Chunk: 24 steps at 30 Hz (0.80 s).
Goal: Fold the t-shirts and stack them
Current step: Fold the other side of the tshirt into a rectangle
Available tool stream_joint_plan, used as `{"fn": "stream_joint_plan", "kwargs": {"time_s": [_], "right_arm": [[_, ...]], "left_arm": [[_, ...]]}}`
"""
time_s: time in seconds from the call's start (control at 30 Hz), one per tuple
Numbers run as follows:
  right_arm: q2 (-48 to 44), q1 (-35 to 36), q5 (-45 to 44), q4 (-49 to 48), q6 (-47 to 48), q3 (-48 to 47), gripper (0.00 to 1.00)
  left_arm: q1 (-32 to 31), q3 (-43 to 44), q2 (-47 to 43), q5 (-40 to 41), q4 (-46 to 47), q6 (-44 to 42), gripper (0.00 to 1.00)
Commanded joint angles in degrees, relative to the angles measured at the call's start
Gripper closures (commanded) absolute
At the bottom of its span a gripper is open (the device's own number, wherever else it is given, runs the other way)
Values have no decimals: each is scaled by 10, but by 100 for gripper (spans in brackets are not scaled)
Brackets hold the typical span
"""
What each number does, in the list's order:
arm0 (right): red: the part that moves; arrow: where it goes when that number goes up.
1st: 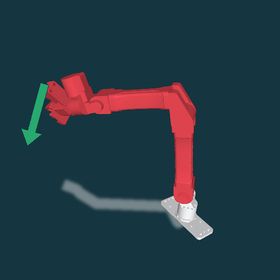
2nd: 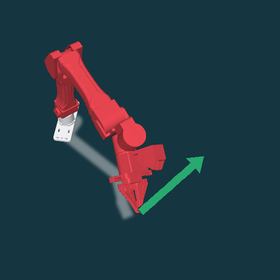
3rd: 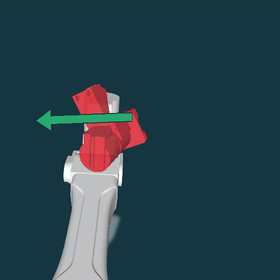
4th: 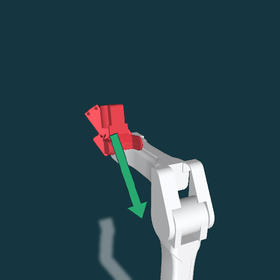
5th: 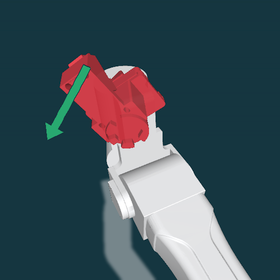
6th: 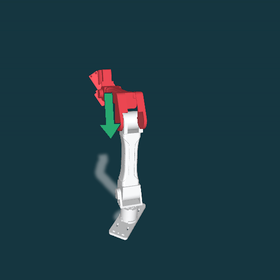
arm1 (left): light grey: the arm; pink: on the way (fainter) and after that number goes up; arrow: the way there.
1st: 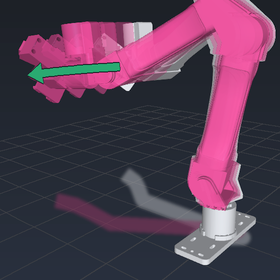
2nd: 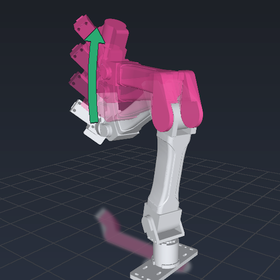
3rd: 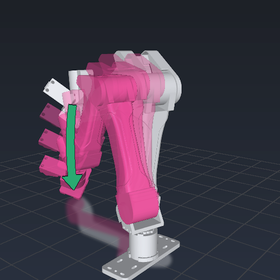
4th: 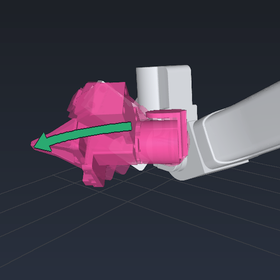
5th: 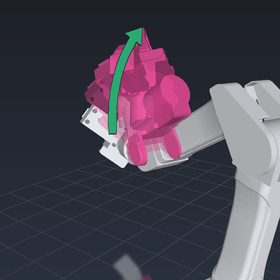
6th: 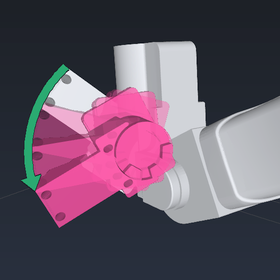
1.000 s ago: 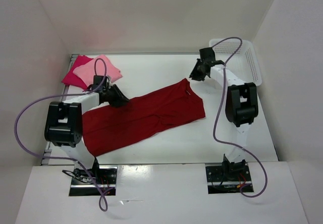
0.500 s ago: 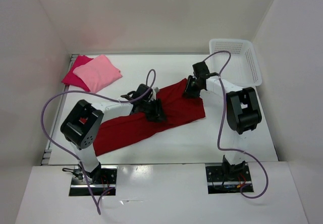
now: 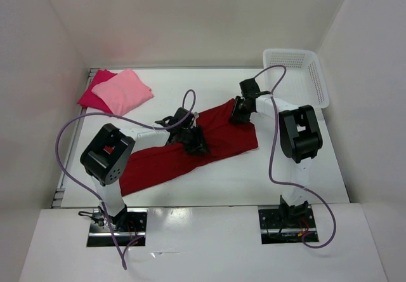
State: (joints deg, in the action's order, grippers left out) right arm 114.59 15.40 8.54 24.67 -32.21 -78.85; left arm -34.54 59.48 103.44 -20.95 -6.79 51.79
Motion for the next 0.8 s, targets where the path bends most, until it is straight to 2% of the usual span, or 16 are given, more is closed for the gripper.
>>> {"fn": "stream_joint_plan", "kwargs": {"time_s": [0.0, 0.1, 0.37, 0.77], "right_arm": [[6, -2, -14, -16, -1, -33, 61], [19, -2, -4, -16, -1, -46, 61], [24, -7, -4, -16, -1, -51, 62], [56, -7, -16, -9, -1, -68, 62]], "left_arm": [[2, 12, 23, 11, 23, 23, 54], [2, 12, 23, 11, 34, 28, 55], [2, -1, 18, 6, 34, 46, 82], [2, -42, -44, -24, 23, 101, 83]]}}
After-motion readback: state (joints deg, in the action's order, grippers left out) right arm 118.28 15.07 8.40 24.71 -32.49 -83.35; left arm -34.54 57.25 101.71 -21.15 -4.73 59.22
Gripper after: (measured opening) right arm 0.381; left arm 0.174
